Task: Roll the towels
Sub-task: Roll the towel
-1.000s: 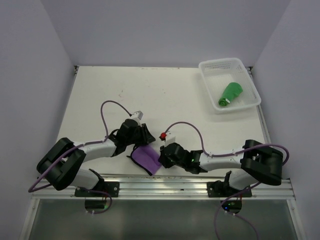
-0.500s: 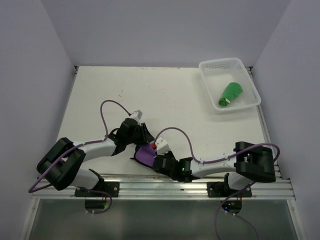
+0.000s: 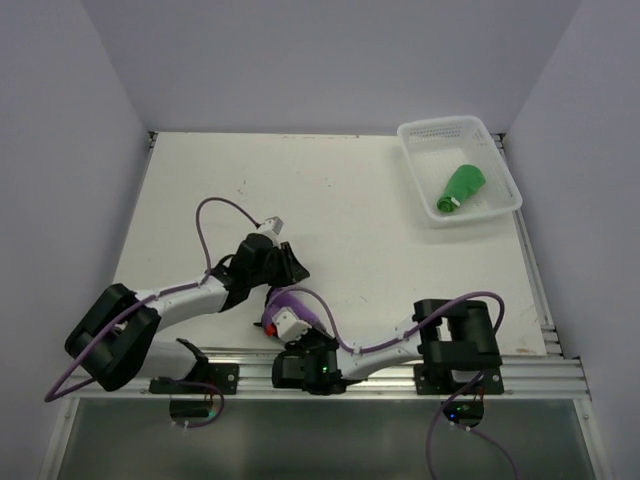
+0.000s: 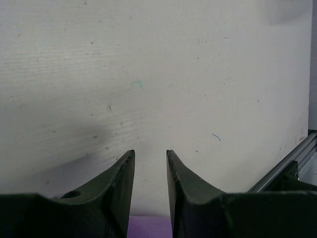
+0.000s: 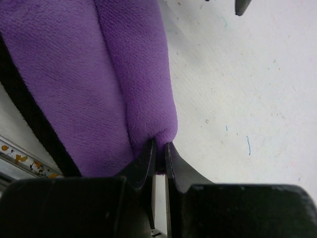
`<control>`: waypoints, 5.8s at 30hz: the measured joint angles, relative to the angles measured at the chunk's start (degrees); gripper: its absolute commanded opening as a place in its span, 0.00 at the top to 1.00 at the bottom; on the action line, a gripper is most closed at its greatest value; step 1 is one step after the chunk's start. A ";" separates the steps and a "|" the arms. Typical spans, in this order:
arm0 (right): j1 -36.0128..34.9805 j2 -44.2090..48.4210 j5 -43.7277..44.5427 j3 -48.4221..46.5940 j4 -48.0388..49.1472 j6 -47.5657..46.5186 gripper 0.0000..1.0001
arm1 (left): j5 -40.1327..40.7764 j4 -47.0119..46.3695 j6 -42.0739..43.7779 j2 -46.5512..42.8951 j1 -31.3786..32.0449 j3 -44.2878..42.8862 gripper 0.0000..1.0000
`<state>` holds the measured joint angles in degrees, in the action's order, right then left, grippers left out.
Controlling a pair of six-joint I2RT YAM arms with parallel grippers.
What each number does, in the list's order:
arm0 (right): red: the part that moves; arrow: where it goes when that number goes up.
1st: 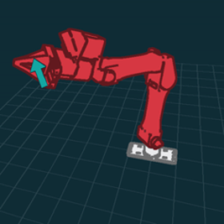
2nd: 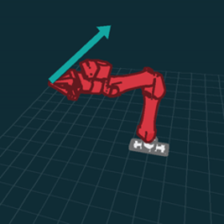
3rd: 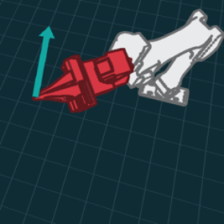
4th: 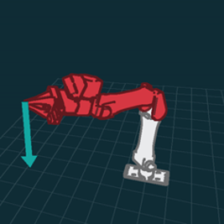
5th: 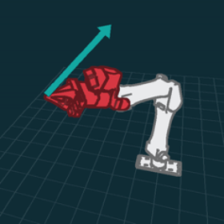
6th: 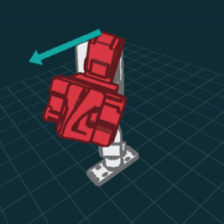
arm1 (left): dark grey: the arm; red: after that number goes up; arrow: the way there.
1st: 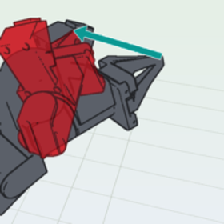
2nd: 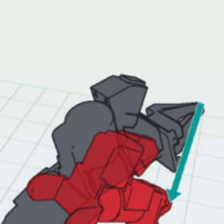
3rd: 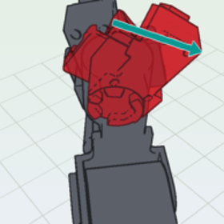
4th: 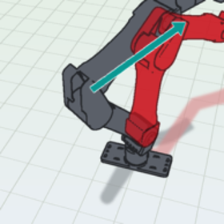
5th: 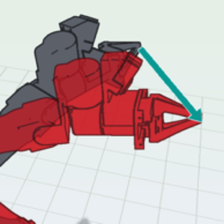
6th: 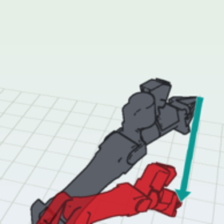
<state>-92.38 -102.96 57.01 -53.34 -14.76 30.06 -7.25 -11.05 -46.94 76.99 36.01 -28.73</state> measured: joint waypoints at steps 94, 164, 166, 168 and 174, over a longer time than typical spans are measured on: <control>24.81 15.21 -56.41 16.24 20.57 3.76 0.92 | 4.26 -11.39 -12.17 -13.70 5.33 21.40 0.66; 7.10 -13.88 8.87 -15.67 -19.76 11.13 0.73 | -10.21 -25.62 -7.69 10.93 -2.62 7.93 0.66; 7.10 -10.91 7.04 -13.92 -18.27 11.34 0.65 | -10.12 -25.86 -7.93 10.58 -2.62 8.46 0.66; 7.10 -7.23 4.92 -12.13 -16.85 11.41 0.60 | -9.81 -25.62 -7.98 9.70 -2.62 9.07 0.66; 6.93 4.74 -0.42 -6.12 -10.05 10.80 0.48 | -8.33 -25.31 -8.02 8.55 -2.62 10.25 0.68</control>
<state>-85.45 -98.21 56.60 -59.46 -24.82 40.86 -15.57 -36.36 -54.96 85.54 33.39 -18.48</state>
